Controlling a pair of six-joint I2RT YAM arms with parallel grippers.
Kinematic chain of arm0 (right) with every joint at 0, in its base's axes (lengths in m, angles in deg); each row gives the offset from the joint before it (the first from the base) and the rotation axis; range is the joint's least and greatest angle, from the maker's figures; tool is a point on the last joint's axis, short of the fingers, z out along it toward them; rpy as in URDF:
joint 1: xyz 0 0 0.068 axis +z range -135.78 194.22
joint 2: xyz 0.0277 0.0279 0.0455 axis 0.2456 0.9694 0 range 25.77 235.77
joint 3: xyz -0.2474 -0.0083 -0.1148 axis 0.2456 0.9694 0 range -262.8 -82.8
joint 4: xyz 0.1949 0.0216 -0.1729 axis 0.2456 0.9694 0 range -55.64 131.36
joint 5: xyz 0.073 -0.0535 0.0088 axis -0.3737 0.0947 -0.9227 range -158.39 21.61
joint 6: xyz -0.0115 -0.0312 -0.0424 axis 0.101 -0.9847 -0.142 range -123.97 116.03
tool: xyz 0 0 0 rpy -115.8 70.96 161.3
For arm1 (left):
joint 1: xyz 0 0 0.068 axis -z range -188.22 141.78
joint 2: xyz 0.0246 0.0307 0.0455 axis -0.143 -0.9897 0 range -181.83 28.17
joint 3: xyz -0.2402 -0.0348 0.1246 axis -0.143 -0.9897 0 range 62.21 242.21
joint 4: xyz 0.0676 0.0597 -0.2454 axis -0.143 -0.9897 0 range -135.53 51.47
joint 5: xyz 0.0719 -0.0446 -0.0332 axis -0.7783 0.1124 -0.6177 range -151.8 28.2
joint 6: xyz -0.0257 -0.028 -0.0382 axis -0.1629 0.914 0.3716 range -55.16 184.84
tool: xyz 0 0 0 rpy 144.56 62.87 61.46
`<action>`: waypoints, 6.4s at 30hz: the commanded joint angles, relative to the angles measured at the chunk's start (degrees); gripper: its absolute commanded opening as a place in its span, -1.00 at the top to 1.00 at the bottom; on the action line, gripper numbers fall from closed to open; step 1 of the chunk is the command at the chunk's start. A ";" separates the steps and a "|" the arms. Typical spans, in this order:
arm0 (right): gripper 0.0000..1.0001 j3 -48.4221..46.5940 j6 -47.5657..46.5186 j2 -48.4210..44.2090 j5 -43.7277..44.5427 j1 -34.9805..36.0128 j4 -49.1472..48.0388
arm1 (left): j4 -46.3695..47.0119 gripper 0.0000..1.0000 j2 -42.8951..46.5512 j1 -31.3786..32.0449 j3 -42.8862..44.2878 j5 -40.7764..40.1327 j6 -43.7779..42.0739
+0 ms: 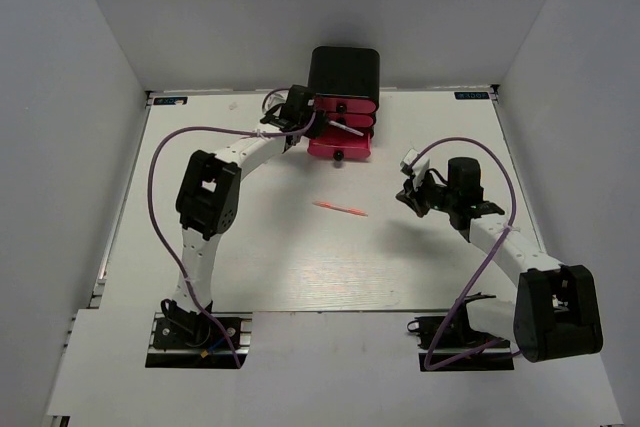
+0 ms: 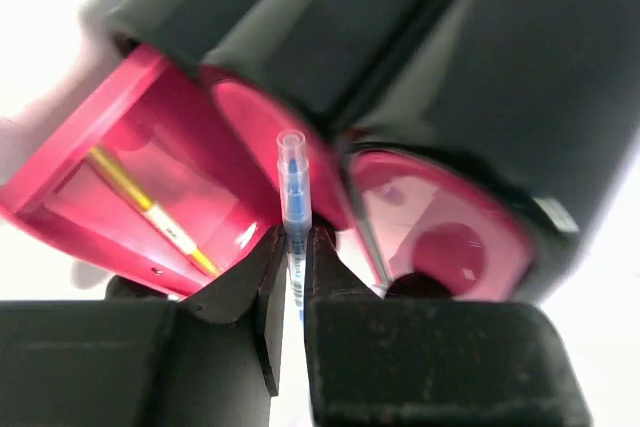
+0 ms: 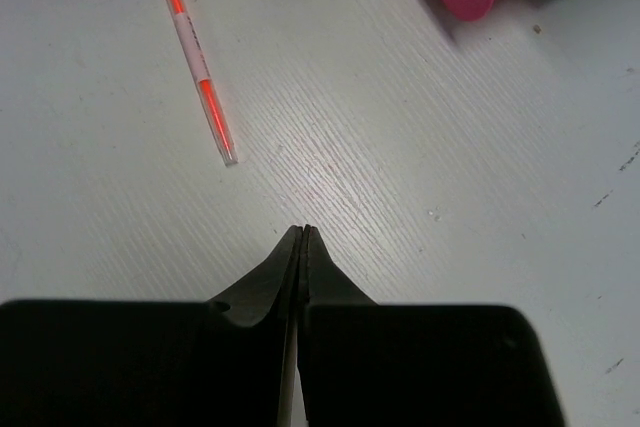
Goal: Sort the stationery into containers
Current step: Place the pen in the storage box, then pick up the pen from the center of the board, then place the pen in the storage box, then close the drawer in the storage box.
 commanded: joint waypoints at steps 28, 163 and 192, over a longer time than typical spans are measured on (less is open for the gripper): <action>0.25 -4.78 -5.35 5.20 -5.81 -0.51 0.74 | 3.10 0.23 2.60 0.65 -5.19 2.38 1.77; 0.08 -23.86 -1.57 15.58 2.10 4.85 7.16 | 49.41 0.01 -1.17 -0.32 -31.74 16.62 -6.41; 0.08 -21.92 -2.19 15.40 2.01 3.98 7.86 | 51.01 0.05 -8.55 -0.32 -19.79 14.43 -3.77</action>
